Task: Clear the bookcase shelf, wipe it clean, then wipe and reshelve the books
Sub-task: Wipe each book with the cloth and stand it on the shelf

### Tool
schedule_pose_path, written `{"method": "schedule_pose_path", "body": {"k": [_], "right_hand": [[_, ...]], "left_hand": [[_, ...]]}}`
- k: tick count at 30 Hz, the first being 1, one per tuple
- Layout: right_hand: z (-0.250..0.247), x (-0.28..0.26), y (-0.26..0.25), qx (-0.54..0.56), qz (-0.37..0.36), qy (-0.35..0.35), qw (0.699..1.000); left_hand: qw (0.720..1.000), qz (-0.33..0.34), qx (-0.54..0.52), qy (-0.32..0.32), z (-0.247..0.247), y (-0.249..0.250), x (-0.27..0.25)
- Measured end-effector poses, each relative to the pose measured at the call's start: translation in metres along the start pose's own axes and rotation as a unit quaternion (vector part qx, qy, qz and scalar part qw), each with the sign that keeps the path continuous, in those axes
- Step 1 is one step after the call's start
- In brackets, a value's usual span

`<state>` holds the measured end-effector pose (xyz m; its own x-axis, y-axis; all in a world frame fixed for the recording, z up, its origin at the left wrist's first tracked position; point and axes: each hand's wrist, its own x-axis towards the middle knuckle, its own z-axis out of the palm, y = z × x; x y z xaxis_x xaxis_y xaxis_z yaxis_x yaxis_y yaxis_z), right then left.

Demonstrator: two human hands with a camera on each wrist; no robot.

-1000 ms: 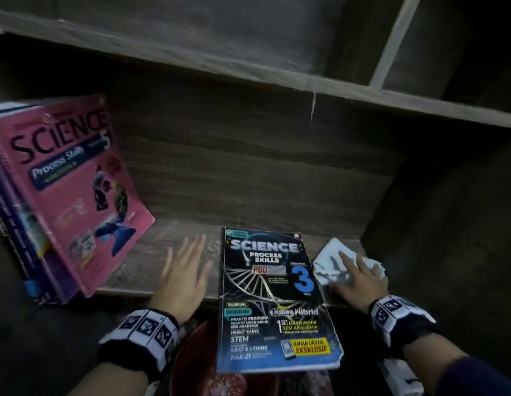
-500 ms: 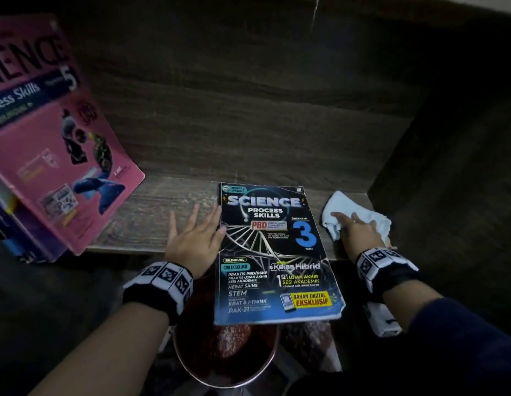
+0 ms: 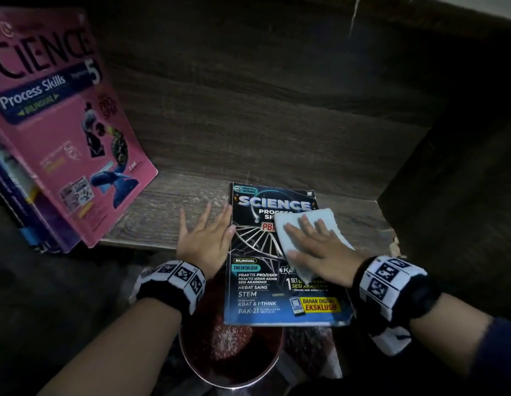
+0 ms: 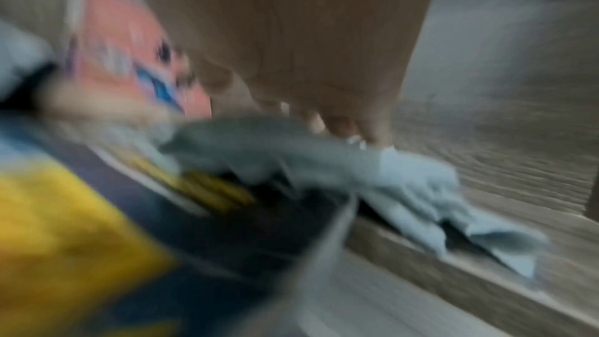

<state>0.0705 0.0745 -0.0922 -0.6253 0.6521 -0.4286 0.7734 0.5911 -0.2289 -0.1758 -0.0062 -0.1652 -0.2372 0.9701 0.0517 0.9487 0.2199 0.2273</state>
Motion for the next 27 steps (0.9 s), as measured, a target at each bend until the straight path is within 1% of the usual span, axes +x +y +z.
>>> {"method": "schedule_pose_path", "body": {"k": [4,7,10,12,15,19,23,27], "right_hand": [[0.006,0.032,0.001,-0.077,0.06,0.013,0.995],[0.003,0.05,0.006,-0.072,0.077,0.03,0.994],[-0.005,0.067,0.006,-0.075,0.086,0.036,0.993],[-0.01,0.078,0.003,-0.081,0.09,0.04,0.992],[-0.017,0.09,-0.003,-0.09,0.091,0.036,0.991],[-0.028,0.099,-0.014,-0.096,0.085,0.003,0.992],[-0.037,0.114,-0.035,-0.1,0.078,-0.02,0.992],[-0.036,0.126,-0.056,-0.103,0.061,-0.021,0.993]], "left_hand": [[0.999,0.005,-0.009,0.03,0.006,-0.002,-0.003],[0.997,0.017,-0.025,0.075,0.01,-0.003,-0.003],[0.995,0.023,-0.04,0.084,0.015,-0.005,-0.004],[0.993,0.025,-0.049,0.102,0.017,-0.005,-0.002],[0.994,0.013,-0.033,0.106,0.018,-0.004,-0.001],[0.992,0.01,-0.029,0.125,0.023,-0.006,0.0],[0.99,0.004,-0.044,0.136,0.021,-0.004,0.001],[0.987,0.011,-0.049,0.154,0.021,-0.004,0.0]]}}
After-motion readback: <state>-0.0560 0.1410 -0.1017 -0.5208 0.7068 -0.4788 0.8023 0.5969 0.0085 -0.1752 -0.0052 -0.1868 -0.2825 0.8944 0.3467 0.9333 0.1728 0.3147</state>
